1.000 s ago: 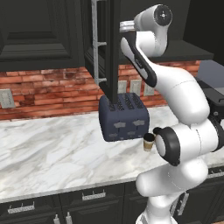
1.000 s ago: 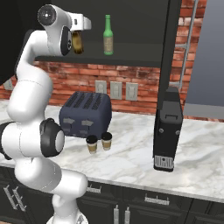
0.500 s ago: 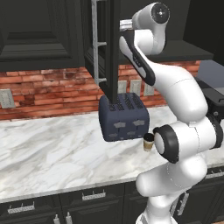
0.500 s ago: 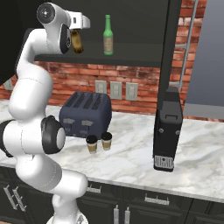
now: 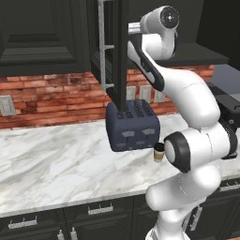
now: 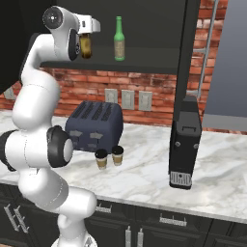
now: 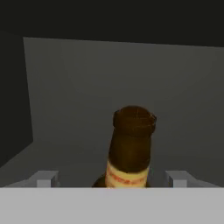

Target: Sort all alcoholic drinks to one cabinet, and non-alcoholic drinks to the other.

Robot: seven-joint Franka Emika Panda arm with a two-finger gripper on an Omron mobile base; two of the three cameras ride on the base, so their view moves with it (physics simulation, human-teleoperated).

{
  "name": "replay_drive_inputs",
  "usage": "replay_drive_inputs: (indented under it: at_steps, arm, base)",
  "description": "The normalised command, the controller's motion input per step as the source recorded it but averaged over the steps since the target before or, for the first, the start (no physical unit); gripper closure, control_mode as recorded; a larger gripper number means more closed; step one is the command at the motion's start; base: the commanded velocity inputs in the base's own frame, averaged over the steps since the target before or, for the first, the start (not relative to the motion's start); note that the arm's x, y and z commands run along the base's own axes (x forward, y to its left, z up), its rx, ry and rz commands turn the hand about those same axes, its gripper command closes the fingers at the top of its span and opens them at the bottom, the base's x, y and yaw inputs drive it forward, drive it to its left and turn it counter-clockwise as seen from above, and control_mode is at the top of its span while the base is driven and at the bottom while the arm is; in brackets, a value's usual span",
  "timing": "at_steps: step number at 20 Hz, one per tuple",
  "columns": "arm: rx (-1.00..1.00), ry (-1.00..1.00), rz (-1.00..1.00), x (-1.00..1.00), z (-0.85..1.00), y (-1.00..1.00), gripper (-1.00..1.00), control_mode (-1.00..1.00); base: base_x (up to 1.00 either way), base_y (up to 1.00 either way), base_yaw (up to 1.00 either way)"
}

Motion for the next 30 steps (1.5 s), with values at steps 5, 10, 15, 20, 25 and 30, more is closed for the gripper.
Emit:
replay_drive_inputs:
  at_steps: [5,10,15,20,25,30]
  arm:
    - [0.00,-0.04,0.00,0.21,-0.05,0.00,-1.00,-1.00]
    - [0.00,-0.01,0.00,0.14,0.00,0.00,-1.00,-1.00]
    - [0.00,0.03,-0.02,0.00,0.01,0.00,-1.00,-1.00]
    - [0.00,0.06,0.00,-0.34,0.06,-0.01,-1.00,-1.00]
    - [0.00,0.05,0.00,-0.45,0.10,-0.03,-1.00,-1.00]
    - [0.00,0.04,-0.01,-0.55,0.05,-0.11,-1.00,-1.00]
  base:
    - [0.00,0.00,0.00]
    - [0.00,0.00,0.00]
    - [0.00,0.00,0.00]
    - [0.00,0.00,0.00]
    - [0.00,0.00,0.00]
    - [0.00,0.00,0.00]
